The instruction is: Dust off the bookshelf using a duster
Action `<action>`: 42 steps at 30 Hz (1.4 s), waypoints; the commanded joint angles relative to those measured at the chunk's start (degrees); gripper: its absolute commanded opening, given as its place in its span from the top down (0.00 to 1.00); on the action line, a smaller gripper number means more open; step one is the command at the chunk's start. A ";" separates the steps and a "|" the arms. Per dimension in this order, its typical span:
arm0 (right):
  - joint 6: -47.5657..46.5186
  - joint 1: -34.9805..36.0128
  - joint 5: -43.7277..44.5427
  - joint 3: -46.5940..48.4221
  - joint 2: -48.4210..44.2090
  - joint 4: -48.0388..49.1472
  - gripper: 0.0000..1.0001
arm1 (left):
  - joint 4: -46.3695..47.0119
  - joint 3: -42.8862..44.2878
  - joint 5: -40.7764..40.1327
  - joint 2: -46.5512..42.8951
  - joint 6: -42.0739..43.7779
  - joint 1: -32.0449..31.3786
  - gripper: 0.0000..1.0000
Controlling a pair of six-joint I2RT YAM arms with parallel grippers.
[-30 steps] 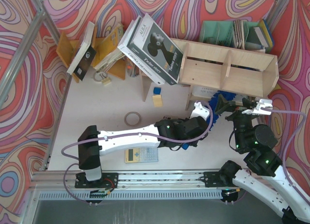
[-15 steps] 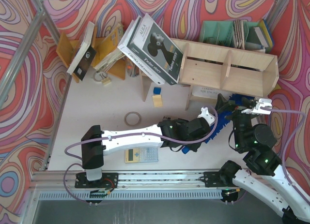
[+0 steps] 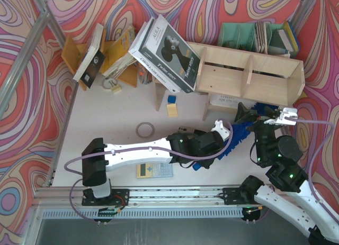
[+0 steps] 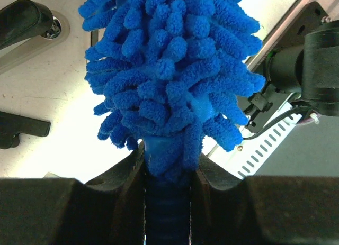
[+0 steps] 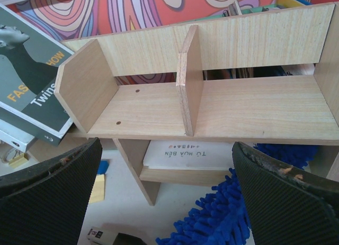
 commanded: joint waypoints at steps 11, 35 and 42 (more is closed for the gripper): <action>-0.97 0.07 0.89 -0.64 -0.67 1.72 0.01 | 5.14 -2.74 -3.62 -5.21 1.19 -1.76 1.00; -0.84 0.07 0.93 -0.69 -1.09 1.37 0.01 | 6.75 -6.67 -8.42 -9.81 -0.62 -1.76 1.00; -0.82 0.09 0.91 -0.69 -1.11 1.37 0.01 | 8.88 -10.85 -13.30 -12.78 -2.49 -1.66 1.00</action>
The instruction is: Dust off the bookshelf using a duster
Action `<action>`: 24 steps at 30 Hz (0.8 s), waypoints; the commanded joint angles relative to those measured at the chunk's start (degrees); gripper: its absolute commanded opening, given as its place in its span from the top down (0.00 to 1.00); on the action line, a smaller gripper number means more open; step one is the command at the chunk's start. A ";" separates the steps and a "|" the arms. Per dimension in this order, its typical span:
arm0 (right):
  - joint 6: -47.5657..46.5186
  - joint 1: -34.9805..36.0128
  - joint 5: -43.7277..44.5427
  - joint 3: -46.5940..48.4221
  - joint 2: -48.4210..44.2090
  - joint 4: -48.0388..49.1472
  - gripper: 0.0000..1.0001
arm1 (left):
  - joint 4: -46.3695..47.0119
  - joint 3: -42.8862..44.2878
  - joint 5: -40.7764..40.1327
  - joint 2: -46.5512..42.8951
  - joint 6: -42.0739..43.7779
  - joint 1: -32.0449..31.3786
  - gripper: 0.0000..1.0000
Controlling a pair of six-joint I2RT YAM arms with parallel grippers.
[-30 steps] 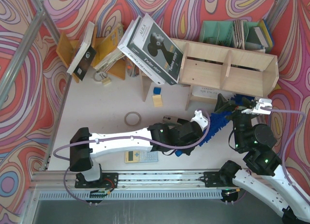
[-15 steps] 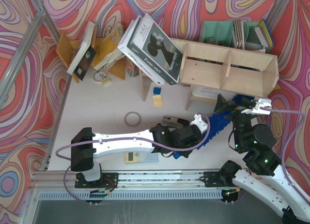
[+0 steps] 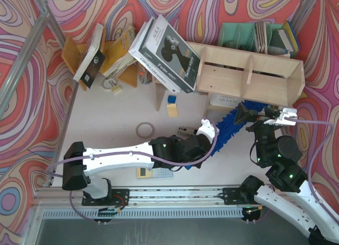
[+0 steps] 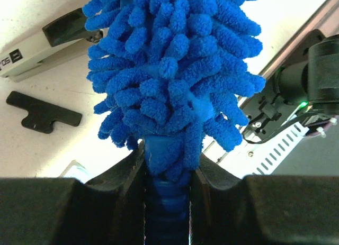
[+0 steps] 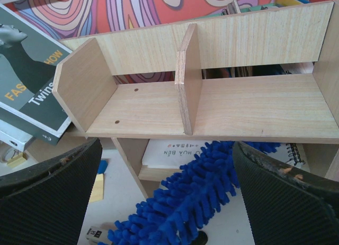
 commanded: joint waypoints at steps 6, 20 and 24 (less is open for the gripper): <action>-0.88 0.07 0.74 -0.36 -0.88 1.39 0.01 | 3.58 -5.62 -9.30 -3.71 -5.58 0.48 1.00; -1.08 0.07 0.49 -0.30 -0.28 1.65 0.01 | 9.37 -15.19 -17.04 -9.44 -17.15 0.86 1.00; -1.00 0.07 0.41 -0.35 -0.11 1.74 0.01 | 9.76 -13.50 -16.52 -7.77 -16.57 0.92 1.00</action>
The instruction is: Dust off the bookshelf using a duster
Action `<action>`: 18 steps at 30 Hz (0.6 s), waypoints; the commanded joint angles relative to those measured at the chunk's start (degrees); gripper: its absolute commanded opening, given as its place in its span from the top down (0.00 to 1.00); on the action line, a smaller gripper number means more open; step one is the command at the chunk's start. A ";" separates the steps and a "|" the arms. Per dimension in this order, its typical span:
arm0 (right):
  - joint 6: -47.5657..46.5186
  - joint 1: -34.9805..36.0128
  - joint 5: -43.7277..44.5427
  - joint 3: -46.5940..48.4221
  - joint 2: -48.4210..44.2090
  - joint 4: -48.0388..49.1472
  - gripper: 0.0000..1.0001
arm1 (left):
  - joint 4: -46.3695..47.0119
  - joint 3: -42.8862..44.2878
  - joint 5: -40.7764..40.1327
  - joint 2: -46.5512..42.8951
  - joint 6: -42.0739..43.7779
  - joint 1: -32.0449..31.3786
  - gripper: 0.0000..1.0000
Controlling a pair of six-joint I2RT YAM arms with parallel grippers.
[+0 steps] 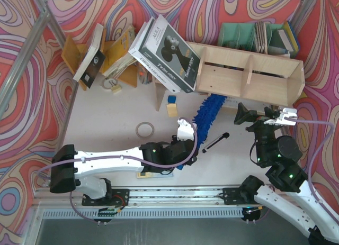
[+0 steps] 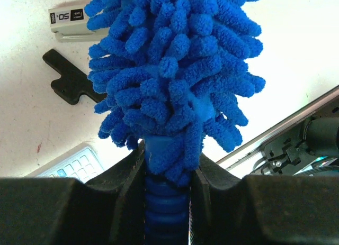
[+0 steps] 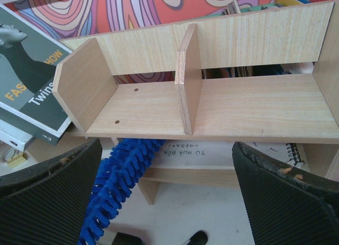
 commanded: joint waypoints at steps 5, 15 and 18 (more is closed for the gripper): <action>-1.05 0.07 0.52 -0.39 -0.10 1.83 0.01 | -1.42 5.86 0.85 5.15 -1.82 1.66 1.00; -1.16 0.08 0.58 -0.40 -0.05 1.83 0.01 | -3.38 6.04 5.98 7.89 -0.65 1.78 1.00; -1.19 0.07 0.59 -0.44 -0.09 1.83 0.01 | -2.54 6.18 7.21 7.79 1.12 1.24 1.00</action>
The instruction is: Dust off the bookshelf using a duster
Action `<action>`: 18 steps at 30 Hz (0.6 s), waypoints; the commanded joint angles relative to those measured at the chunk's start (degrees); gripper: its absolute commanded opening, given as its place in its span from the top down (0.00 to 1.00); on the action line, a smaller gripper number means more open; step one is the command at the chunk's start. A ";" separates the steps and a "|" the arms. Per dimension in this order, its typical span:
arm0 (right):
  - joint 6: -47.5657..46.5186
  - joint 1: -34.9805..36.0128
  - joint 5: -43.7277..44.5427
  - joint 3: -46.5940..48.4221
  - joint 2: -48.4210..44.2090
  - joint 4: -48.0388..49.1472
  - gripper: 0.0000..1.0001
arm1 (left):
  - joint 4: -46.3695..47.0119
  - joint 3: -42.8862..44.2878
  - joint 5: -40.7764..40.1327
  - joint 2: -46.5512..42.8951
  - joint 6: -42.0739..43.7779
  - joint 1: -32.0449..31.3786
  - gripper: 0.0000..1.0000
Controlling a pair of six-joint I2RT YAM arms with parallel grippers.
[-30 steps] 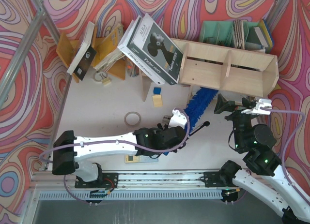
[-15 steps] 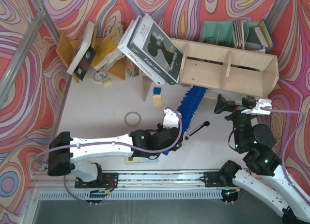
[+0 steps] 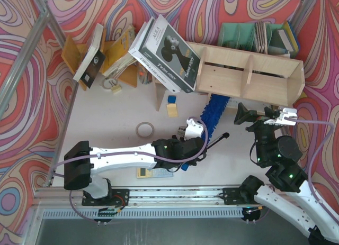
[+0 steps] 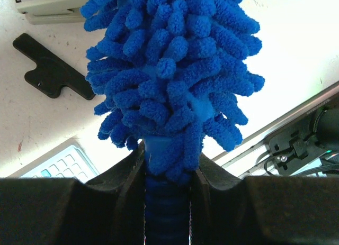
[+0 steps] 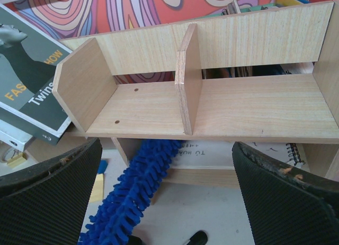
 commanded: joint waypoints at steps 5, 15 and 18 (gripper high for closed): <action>-1.13 0.07 0.81 -0.44 -0.21 1.81 0.01 | 2.54 1.47 5.27 -0.12 6.51 -1.44 1.00; -1.13 0.07 0.87 -0.40 -0.21 1.81 0.01 | 1.43 1.87 10.84 -2.04 12.87 -4.49 1.00; -1.03 0.07 0.79 -0.44 -0.21 1.73 0.01 | 1.76 0.13 7.05 -4.41 12.54 -4.47 1.00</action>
